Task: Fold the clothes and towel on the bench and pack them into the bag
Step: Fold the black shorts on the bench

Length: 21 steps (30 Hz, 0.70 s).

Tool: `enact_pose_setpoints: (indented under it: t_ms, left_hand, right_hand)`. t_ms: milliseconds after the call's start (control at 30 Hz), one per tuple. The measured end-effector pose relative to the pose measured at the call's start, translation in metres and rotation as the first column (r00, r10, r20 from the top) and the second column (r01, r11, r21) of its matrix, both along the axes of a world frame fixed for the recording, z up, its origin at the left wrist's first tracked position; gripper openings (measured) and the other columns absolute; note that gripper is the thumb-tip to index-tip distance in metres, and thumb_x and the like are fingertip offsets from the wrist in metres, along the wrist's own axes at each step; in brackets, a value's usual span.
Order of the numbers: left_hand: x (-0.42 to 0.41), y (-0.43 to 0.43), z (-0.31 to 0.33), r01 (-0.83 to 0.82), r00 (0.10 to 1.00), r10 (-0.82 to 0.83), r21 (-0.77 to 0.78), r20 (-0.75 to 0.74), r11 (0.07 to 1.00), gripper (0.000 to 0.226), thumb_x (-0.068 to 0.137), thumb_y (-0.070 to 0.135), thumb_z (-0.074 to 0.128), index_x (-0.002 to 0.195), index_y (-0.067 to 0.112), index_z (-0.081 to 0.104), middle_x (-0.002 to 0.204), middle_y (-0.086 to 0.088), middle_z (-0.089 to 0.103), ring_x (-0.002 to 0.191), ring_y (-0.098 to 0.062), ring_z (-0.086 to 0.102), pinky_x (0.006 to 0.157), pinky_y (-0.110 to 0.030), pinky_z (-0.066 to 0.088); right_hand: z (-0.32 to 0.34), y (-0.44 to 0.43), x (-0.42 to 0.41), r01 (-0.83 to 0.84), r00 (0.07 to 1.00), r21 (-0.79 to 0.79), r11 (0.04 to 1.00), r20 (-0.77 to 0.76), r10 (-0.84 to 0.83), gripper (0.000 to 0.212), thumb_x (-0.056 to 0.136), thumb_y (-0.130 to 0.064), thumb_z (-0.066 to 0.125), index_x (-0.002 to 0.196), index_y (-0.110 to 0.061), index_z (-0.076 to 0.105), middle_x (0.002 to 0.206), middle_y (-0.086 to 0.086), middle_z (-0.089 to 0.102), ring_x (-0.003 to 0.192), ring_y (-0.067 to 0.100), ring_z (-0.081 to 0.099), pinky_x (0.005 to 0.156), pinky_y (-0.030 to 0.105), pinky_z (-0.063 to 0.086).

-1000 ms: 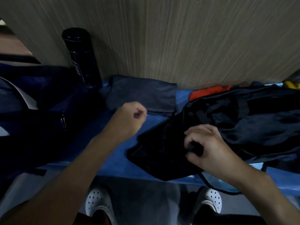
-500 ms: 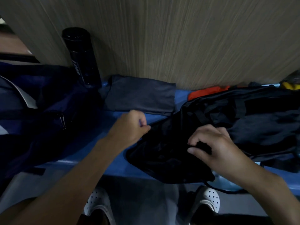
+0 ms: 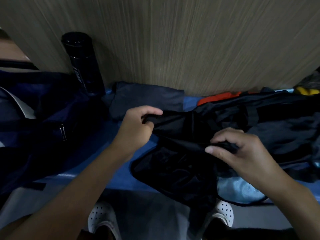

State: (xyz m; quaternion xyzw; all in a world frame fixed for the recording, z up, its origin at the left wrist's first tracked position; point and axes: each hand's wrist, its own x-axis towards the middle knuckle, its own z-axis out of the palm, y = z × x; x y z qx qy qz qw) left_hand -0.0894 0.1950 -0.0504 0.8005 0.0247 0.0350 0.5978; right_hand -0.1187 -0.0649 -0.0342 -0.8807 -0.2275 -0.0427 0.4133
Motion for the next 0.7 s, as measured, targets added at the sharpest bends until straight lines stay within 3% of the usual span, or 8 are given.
enact_pose_setpoints:
  t_ms: [100,167,267,333,400,533,633,700]
  left_hand:
    - [0.005,0.013,-0.008,0.003,0.94,-0.023,-0.059,-0.341,0.998,0.049,0.088,-0.011,0.042,0.1,0.023,0.075,0.113,-0.015,0.071,0.108,-0.031,0.066,0.099,-0.041,0.054]
    - [0.007,0.017,-0.01,-0.037,0.909,-0.022,-0.133,-0.416,0.99,0.049,0.087,-0.012,0.041,0.106,0.019,0.075,0.115,-0.015,0.07,0.112,-0.034,0.065,0.103,-0.048,0.051]
    - [0.006,0.011,-0.001,-0.08,0.97,0.015,-0.264,-0.241,0.961,0.05,0.087,-0.016,0.046,0.119,0.015,0.07,0.117,-0.005,0.072,0.113,-0.021,0.066,0.105,-0.042,0.05]
    - [0.001,0.007,0.01,-0.044,0.997,0.016,-0.382,-0.078,0.923,0.045,0.088,-0.013,0.049,0.113,0.016,0.073,0.12,0.002,0.07,0.113,-0.015,0.065,0.105,-0.035,0.048]
    - [-0.004,0.005,0.015,0.018,0.999,0.005,-0.442,0.051,0.897,0.036,0.085,-0.004,0.054,0.106,0.016,0.076,0.116,0.002,0.069,0.106,-0.02,0.064,0.099,-0.034,0.049]
    - [-0.007,0.003,0.013,0.006,0.996,0.028,-0.375,0.084,0.927,0.03,0.093,-0.004,0.058,0.101,0.017,0.077,0.105,-0.011,0.073,0.101,-0.024,0.067,0.094,-0.04,0.053]
    - [-0.008,0.002,0.012,0.026,0.997,-0.007,-0.232,0.083,0.972,0.038,0.093,-0.013,0.053,0.107,0.015,0.075,0.109,0.002,0.072,0.104,-0.009,0.068,0.092,-0.024,0.052]
    - [-0.008,0.003,0.011,0.058,0.998,-0.049,-0.191,0.049,0.98,0.046,0.093,-0.016,0.048,0.111,0.018,0.073,0.113,0.006,0.071,0.109,-0.006,0.066,0.098,-0.026,0.051]
  right_hand:
    - [-0.005,-0.008,-0.001,-0.136,0.985,-0.056,0.989,-0.12,0.128,0.013,0.079,-0.043,0.075,0.086,-0.035,0.067,0.088,-0.011,0.064,0.089,0.014,0.062,0.081,0.023,0.046]
    - [-0.009,-0.011,0.0,-0.174,0.98,-0.106,0.979,-0.118,0.162,0.01,0.079,-0.038,0.071,0.087,-0.036,0.065,0.092,-0.012,0.061,0.093,0.015,0.06,0.083,0.026,0.045]
    - [-0.007,-0.007,0.0,-0.151,0.988,-0.078,0.985,-0.052,0.148,0.013,0.077,-0.025,0.073,0.078,-0.029,0.061,0.098,-0.014,0.062,0.099,0.016,0.059,0.088,0.023,0.044]
    - [0.0,0.001,-0.003,-0.134,0.991,-0.006,0.991,-0.018,0.134,0.024,0.074,-0.021,0.076,0.071,-0.029,0.053,0.101,-0.014,0.065,0.103,0.016,0.059,0.089,0.02,0.043]
    - [0.005,0.007,-0.007,-0.147,0.988,0.062,0.987,-0.033,0.149,0.036,0.074,-0.025,0.077,0.066,-0.032,0.043,0.098,-0.012,0.069,0.108,0.017,0.059,0.092,0.024,0.043]
    - [0.002,0.009,-0.012,-0.112,0.992,-0.031,0.993,-0.059,0.11,0.033,0.076,-0.049,0.067,0.062,-0.034,0.041,0.087,-0.021,0.062,0.11,0.014,0.058,0.092,0.03,0.04]
    - [0.001,0.006,-0.011,-0.075,0.997,-0.157,0.985,0.017,0.079,0.035,0.077,-0.057,0.063,0.067,-0.028,0.045,0.091,-0.016,0.056,0.099,0.007,0.054,0.089,0.018,0.035]
    - [0.004,0.006,-0.009,-0.089,0.995,-0.176,0.98,0.038,0.097,0.035,0.079,-0.056,0.063,0.069,-0.028,0.045,0.088,-0.014,0.054,0.094,0.005,0.054,0.087,0.019,0.035]
